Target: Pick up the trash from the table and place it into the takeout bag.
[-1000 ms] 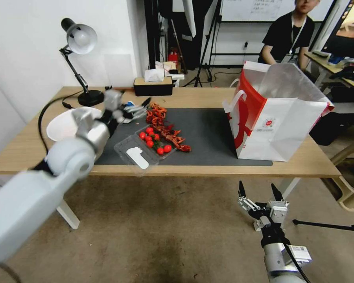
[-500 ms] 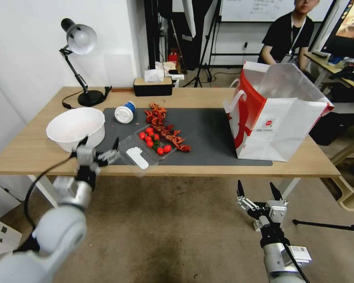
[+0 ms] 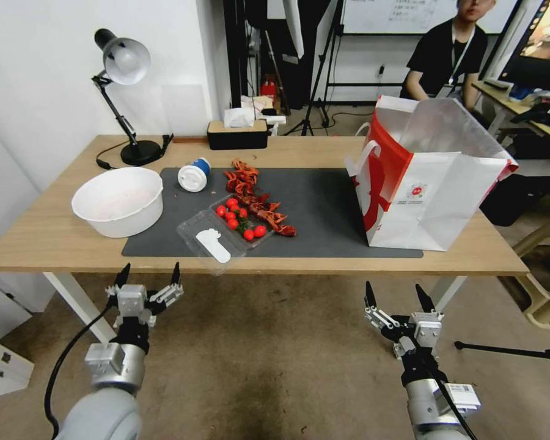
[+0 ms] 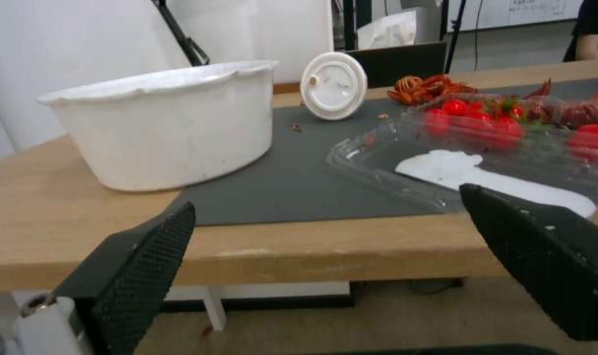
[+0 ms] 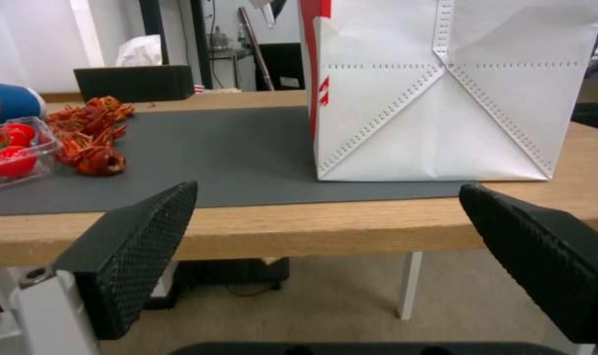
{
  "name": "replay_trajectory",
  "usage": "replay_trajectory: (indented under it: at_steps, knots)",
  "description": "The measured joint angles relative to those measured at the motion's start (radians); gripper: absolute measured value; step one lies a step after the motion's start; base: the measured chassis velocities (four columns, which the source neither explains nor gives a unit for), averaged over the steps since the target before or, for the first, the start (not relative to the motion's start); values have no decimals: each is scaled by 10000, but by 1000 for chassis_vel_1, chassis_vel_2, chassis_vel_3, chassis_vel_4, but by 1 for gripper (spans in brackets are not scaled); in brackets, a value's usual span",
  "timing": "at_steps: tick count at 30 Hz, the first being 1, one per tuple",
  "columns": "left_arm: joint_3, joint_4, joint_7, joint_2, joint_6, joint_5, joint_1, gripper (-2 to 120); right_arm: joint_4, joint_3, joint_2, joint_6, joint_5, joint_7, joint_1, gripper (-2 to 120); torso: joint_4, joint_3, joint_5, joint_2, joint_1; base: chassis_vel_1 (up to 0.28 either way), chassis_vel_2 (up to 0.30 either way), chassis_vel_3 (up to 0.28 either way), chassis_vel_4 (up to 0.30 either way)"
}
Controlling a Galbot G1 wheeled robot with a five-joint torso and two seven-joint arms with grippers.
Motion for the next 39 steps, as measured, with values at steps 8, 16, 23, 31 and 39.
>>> replay_trajectory:
  at_steps: [8, 16, 23, 31, 39]
  knots:
    - [164, 255, 32, -121, -37, -94, -15, 100, 10, 4, 25, 2, -23, -3, -39, 100, 0, 1, -1, 0, 0, 0, 0, 0, 0]
    - [36, 233, 284, 310, 190, -646, -661, 100, 44, 15, 24, 5, -41, -6, -85, 100, 3, 1, 0, 0, 0, 0, 0, 0, 0]
    - [358, 311, 389, 1371, 1270, -1655, -2546, 100, 126, 41, -28, -52, -44, 29, -90, 100, -5, 2, -2, -1, 1, 0, 0, 0, 0]
    - [1555, 1754, 1159, 3485, 2985, -4926, -7046, 100, 187, 143, 108, -65, -199, 44, -298, 100, -1, 2, -2, 0, 3, 0, 0, 0, 0]
    - [3457, 3216, 1540, 4113, 3741, -5829, -9749, 100, 120, 162, 211, -64, -254, 43, -298, 100, 0, 1, 1, -1, 3, 0, 0, 0, 0]
